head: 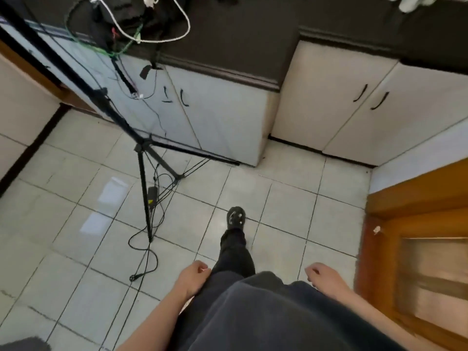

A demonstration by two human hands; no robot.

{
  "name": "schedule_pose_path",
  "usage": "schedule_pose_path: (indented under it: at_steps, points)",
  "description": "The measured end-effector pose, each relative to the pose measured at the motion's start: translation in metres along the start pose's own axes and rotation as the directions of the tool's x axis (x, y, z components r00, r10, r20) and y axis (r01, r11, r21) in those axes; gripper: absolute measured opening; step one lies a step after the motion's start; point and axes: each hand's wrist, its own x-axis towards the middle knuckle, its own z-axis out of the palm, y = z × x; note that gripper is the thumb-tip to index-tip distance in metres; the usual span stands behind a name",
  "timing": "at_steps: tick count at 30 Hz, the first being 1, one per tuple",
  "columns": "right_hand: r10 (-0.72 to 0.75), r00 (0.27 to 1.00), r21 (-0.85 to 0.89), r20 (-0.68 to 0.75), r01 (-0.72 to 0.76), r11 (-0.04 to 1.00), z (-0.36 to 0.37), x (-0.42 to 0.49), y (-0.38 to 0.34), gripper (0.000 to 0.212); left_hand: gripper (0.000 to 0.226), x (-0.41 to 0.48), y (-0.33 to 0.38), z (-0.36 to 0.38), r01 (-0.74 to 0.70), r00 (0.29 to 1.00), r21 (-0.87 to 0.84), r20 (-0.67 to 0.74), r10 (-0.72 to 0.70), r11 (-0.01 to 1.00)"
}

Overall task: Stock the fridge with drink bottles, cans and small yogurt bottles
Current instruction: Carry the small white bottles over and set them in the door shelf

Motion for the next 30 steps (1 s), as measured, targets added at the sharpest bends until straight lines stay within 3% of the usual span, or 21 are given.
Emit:
schedule_pose_path:
  at_steps: [3, 7, 11, 14, 17, 20, 25, 27, 30]
  points:
    - [0.113, 0.994, 0.110, 0.009, -0.114, 0.987, -0.013, 0.015, 0.013, 0.016, 0.017, 0.044, 0.053, -0.019, -0.029, 0.995, 0.070, 0.097, 0.022, 0.997]
    - [0.229, 0.973, 0.130, 0.038, -0.232, 0.964, -0.062, 0.041, 0.022, 0.019, 0.028, 0.118, 0.148, -0.053, -0.138, 0.971, 0.239, 0.222, 0.084, 0.961]
    - [0.369, 0.928, 0.324, -0.054, -0.333, 0.886, -0.142, 0.058, 0.015, 0.028, 0.026, 0.181, 0.271, -0.096, -0.263, 0.958, 0.390, 0.216, 0.190, 0.883]
    - [0.387, 0.908, 0.516, -0.159, -0.257, 0.817, -0.201, 0.075, -0.003, 0.028, 0.027, 0.209, 0.366, -0.117, -0.373, 0.928, 0.484, 0.192, 0.320, 0.792]
    - [0.388, 0.890, 0.634, -0.239, -0.159, 0.756, -0.246, 0.089, -0.026, 0.024, 0.030, 0.222, 0.440, -0.120, -0.479, 0.877, 0.554, 0.277, 0.392, 0.681]
    - [0.344, 0.906, 0.646, -0.247, -0.111, 0.755, -0.274, 0.112, -0.039, 0.019, 0.027, 0.232, 0.490, -0.113, -0.505, 0.862, 0.499, 0.322, 0.391, 0.704]
    - [0.262, 0.955, 0.601, -0.140, -0.128, 0.789, -0.336, 0.157, -0.027, 0.024, 0.015, 0.235, 0.551, -0.090, -0.533, 0.835, 0.294, 0.332, 0.438, 0.793]
    - [0.245, 0.947, 0.638, -0.208, -0.059, 0.768, -0.379, 0.175, -0.020, 0.015, 0.007, 0.232, 0.583, -0.083, -0.548, 0.823, 0.167, 0.283, 0.492, 0.820]
    - [0.233, 0.896, 0.676, -0.379, 0.096, 0.731, -0.466, 0.203, -0.013, 0.012, 0.016, 0.224, 0.651, -0.085, -0.597, 0.794, -0.015, 0.133, 0.593, 0.802]
